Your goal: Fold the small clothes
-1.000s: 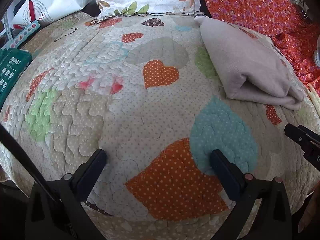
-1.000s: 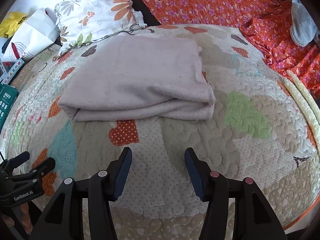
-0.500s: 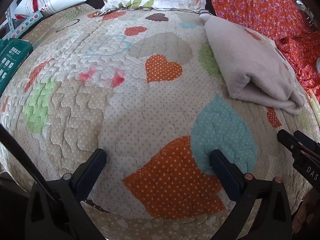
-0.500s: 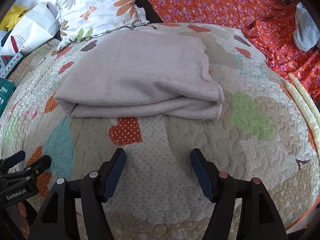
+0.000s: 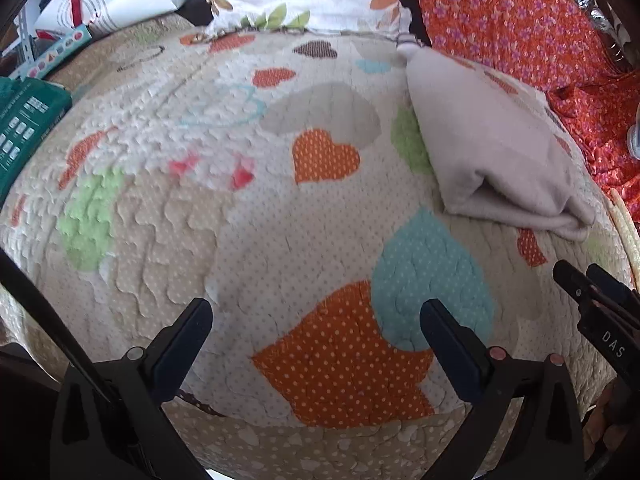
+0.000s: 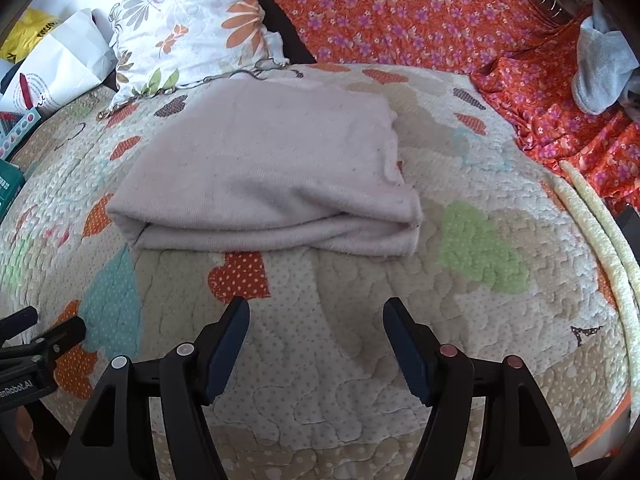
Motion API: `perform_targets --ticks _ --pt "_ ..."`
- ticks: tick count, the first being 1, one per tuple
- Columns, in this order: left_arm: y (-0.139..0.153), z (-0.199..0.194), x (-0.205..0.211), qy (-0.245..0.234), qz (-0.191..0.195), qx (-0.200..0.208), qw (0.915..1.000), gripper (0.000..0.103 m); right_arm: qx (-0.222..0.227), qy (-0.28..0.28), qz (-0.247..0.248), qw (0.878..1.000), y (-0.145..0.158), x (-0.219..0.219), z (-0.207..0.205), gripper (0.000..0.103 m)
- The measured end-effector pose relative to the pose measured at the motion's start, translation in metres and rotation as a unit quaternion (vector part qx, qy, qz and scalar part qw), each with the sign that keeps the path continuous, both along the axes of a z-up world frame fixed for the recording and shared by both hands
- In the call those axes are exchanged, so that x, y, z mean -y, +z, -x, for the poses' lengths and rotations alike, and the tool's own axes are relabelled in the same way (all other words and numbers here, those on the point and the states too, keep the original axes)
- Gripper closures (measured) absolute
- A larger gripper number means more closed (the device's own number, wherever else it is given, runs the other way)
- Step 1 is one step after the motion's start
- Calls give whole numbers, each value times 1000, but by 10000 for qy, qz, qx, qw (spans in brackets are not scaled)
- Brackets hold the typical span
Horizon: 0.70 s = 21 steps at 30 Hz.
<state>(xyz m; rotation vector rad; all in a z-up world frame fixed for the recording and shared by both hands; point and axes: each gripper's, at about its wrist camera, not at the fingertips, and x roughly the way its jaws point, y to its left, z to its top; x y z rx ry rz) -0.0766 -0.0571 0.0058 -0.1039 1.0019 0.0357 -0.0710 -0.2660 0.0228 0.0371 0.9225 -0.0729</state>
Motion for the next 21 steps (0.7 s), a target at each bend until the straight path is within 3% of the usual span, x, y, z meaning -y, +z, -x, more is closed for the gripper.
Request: perform_targets --ticks 4,21 --pt "4 1 0 -5 -56 82 10000 0 1 -31 -9 10000 1 0 1 29" --pt "-9 -8 -6 57 8 -251 9997 0 19 2 40 10000 1 -2 0 29"
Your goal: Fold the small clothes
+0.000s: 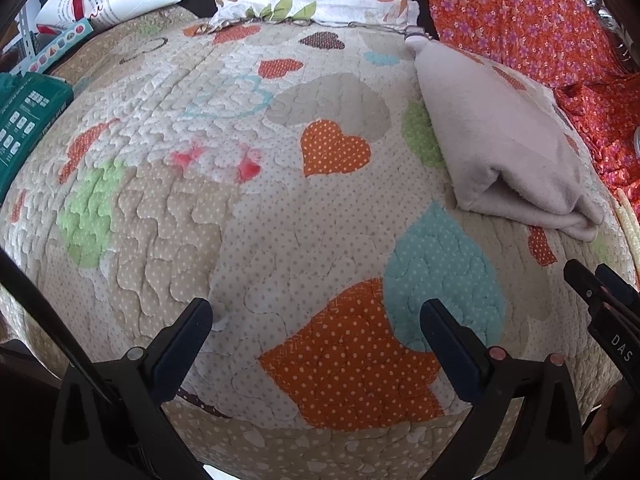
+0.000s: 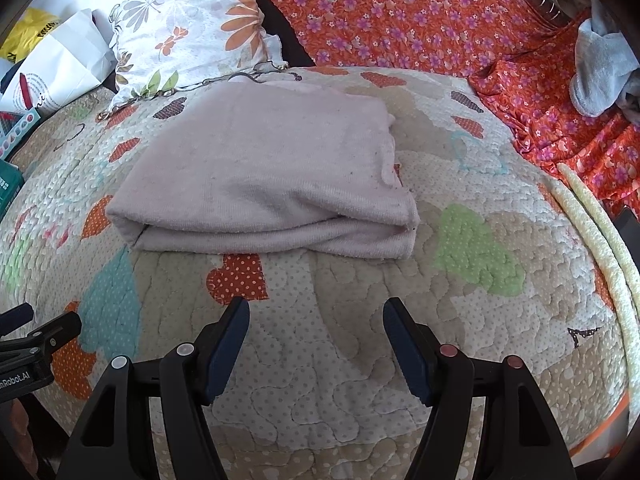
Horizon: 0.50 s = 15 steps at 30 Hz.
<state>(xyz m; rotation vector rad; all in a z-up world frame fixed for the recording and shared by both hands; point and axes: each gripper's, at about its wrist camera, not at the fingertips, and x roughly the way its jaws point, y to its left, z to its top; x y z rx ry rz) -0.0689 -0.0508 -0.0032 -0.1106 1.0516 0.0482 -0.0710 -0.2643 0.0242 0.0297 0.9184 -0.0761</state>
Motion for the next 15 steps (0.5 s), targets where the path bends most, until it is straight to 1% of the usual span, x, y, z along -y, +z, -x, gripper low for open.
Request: perform_targets --ticks 4,6,10,12,13,14,15 --pt "-6 -3 -2 14 -42 -71 10000 0 64 -52 -11 10000 3 0 1 29" --pt "-7 -2 -1 -13 -97 -60 9999 0 199 -112 -32 9997 9 3 4 29" --pt "-11 -1 -1 -23 -117 0 9999 0 686 -330 -184 9969 34 18 5 29" --pt "-12 0 -1 -38 -95 17 9999 0 800 -326 -247 9960 48 24 -8 30" --pt "-13 0 -2 -35 -68 31 10000 0 847 -253 -270 9957 53 25 -17 32" --pt "-12 0 -2 -32 -60 37 10000 0 880 -147 -294 9956 57 25 -27 45" --pt "-12 1 -1 -27 -69 50 10000 0 830 -77 -287 9961 57 25 -40 59"
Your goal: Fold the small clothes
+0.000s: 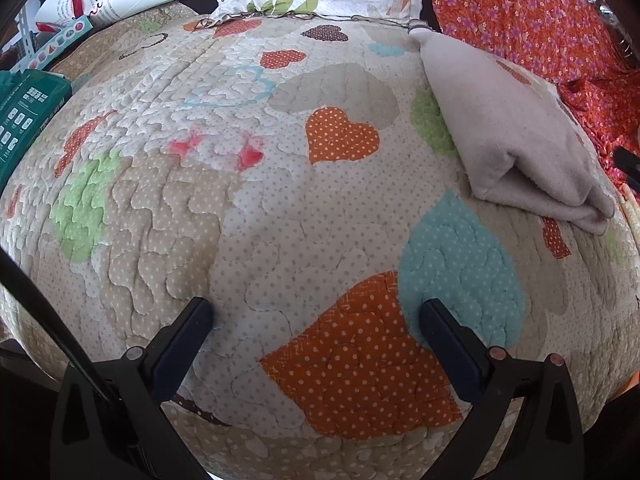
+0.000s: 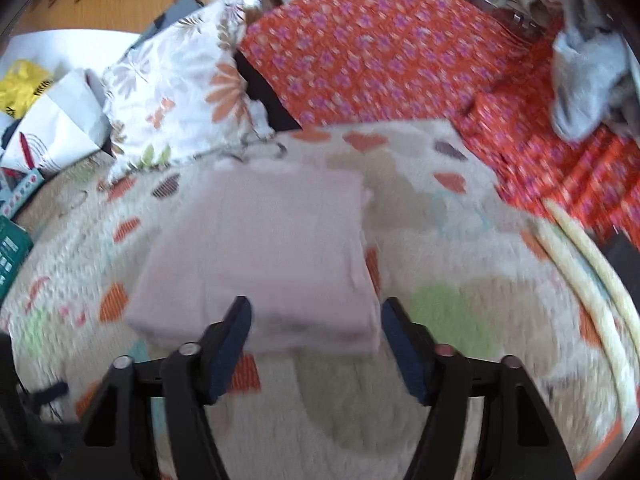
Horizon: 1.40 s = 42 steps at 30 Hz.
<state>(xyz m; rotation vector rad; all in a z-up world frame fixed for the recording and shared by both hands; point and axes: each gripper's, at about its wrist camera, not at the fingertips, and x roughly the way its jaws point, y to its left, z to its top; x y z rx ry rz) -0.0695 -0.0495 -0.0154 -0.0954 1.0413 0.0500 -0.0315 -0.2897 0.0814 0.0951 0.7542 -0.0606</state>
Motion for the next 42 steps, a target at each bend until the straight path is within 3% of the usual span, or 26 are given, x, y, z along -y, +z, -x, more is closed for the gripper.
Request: perform_targets --ticks 2,4,6,7,11,15,19,22,23,26,29,33,35,36,42 --pt "1 1 3 -93 -84 -46 9999 0 -205 105 -110 9997 -9 1 -21 70" --pt "4 1 3 -198 -55 -175 9996 0 -650 173 -518 9964 -32 8 -43 75" --pt "15 3 -2 -217 253 -148 9993 1 -1187 173 -831 9893 -60 13 -51 75" --pt "24 5 -7 -210 415 -147 9988 2 -1144 205 -834 9897 -64 14 -46 75" --pt "71 -6 -19 -354 584 183 9975 2 -1275 314 -309 9909 -35 2 -38 75" --pt "112 -48 -20 -707 118 614 9955 2 -895 742 -899 9891 5 -10 -59 75" --pt "117 -96 -33 -566 -119 855 9947 2 -944 1422 -1684 9708 20 -49 -117 75" --pt "106 -109 -52 -297 147 963 9948 2 -1285 1795 -1794 9587 5 -80 -174 75" --pt "100 -116 -57 -181 150 836 9962 2 -1398 1831 -1778 9567 -3 -87 -195 75" --pt "97 -127 -64 -233 411 622 9969 2 -1695 1706 -1728 9551 -33 -97 -250 75" --pt "105 -130 -66 -139 491 811 9954 2 -1942 1295 -1553 9599 -64 -92 -309 76" --pt "115 -142 -65 -13 428 1046 9936 2 -1728 1030 -1256 9715 -59 -85 -353 75" --pt "115 -146 -62 -24 420 1004 9941 2 -1451 766 -922 9821 -40 -75 -356 71" --pt "114 -147 -60 -35 425 972 9943 2 -1351 759 -990 9829 -30 -67 -352 67" --pt "107 -145 -38 -205 318 895 9953 2 -1306 1018 -1713 9712 -4 -4 -258 64"
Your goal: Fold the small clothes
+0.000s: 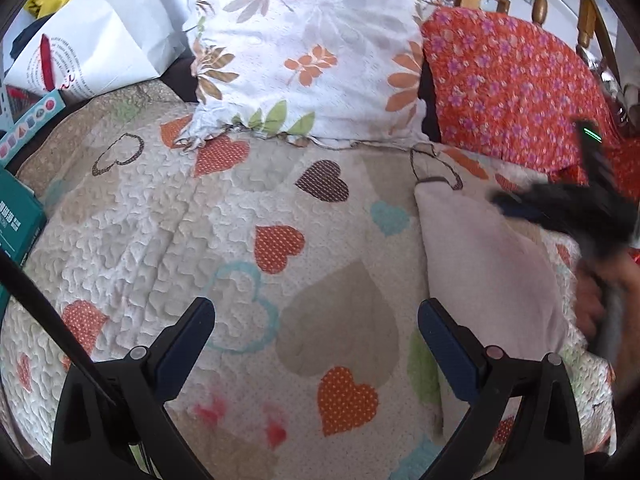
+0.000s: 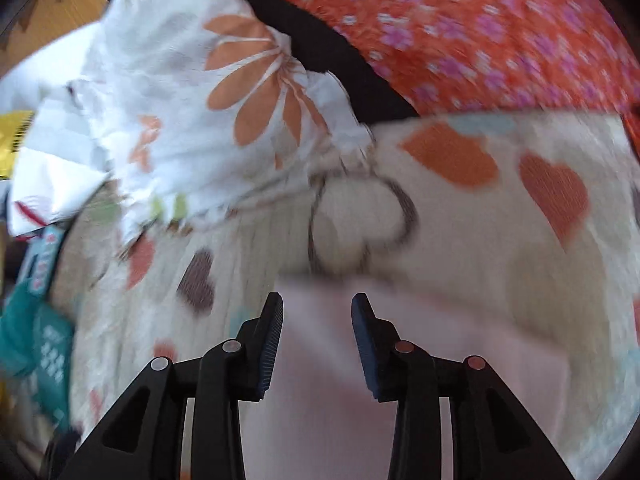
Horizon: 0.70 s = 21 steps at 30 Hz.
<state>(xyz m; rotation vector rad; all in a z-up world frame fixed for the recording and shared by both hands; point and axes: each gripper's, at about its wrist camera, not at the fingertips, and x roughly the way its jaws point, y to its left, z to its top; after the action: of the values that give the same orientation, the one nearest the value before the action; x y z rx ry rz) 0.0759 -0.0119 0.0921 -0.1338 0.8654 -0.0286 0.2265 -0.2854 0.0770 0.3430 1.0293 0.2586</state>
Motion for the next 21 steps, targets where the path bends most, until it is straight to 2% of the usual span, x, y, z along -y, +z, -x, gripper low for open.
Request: perform_targets --ticks 6,9,10,11,12,16,19,21 --pt "-28 -6 56 -487 -38 -308 9983 2 -392 -284 -281 9984 -24 60 117 64" --pt "-50 -4 87 -731 -347 -464 9956 4 -680 -532 73 9962 -45 86 159 64" --pt "-57 -1 95 -792 -488 -492 9944 4 -825 -682 398 9935 -51 95 167 63" --pt "-64 4 103 -863 -634 -520 9929 4 -901 -832 841 9889 -58 103 180 54" --pt "-67 8 107 -902 -666 -554 9921 4 -819 -876 906 9886 -58 108 192 44" --pt "-71 27 109 -958 -640 -564 9917 4 -365 -1175 1112 9861 -49 123 229 44" --pt "-57 53 105 -919 -648 -273 9933 4 -118 -1411 1127 9835 -46 126 246 44" --pt "-40 69 102 -831 -638 -18 9945 4 126 -1533 912 9839 -38 126 255 43"
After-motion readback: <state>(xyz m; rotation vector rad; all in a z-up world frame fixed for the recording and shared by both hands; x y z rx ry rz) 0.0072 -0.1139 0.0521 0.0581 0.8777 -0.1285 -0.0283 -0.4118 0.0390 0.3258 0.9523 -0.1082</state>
